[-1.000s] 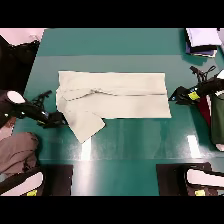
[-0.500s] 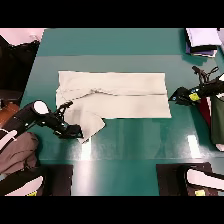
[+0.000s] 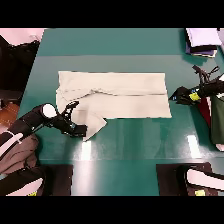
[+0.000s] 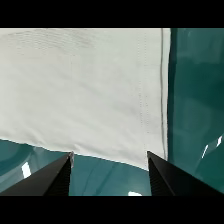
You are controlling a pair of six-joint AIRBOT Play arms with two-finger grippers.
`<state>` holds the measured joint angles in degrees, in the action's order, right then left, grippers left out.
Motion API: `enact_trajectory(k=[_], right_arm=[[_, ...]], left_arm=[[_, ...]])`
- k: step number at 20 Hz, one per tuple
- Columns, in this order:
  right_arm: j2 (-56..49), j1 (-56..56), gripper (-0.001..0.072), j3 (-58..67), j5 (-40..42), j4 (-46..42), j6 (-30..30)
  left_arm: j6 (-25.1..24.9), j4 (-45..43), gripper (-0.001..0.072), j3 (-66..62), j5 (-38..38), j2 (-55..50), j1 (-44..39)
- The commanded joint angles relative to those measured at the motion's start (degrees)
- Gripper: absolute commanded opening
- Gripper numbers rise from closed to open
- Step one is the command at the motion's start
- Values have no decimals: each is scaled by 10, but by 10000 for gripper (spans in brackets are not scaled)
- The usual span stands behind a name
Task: Fold the shirts.
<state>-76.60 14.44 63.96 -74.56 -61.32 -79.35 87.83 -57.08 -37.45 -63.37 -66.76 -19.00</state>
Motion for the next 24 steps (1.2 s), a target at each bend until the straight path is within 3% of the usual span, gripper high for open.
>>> enact_trajectory(k=[1, 8, 16, 17, 19, 20, 22, 24], right_arm=[[-1, 0, 524, 0, 1, -9, 0], [-87, 0, 517, -1, -21, -19, -1], [-106, -12, 497, -2, -38, -74, -13], [-106, -17, 431, -2, -38, -75, -13], [-106, -22, 408, -2, -39, -78, -13], [-106, -27, 314, -2, -40, -78, -13], [-106, -33, 16, -2, -50, -78, -2], [-106, -33, 16, -2, -73, -79, 0]], left_arm=[[2, 3, 28, -9, -13, 0, -3], [-24, 1, 28, -75, -84, 0, -3], [-24, 0, 28, -76, -91, 0, -3], [-24, 0, 28, -76, -96, 0, -3], [-24, 0, 28, -76, -102, 1, -3], [-24, -1, 27, -76, -102, 1, -3], [-24, -1, 27, -76, -106, 1, -3], [-18, -19, 26, -76, -106, 27, -3]])
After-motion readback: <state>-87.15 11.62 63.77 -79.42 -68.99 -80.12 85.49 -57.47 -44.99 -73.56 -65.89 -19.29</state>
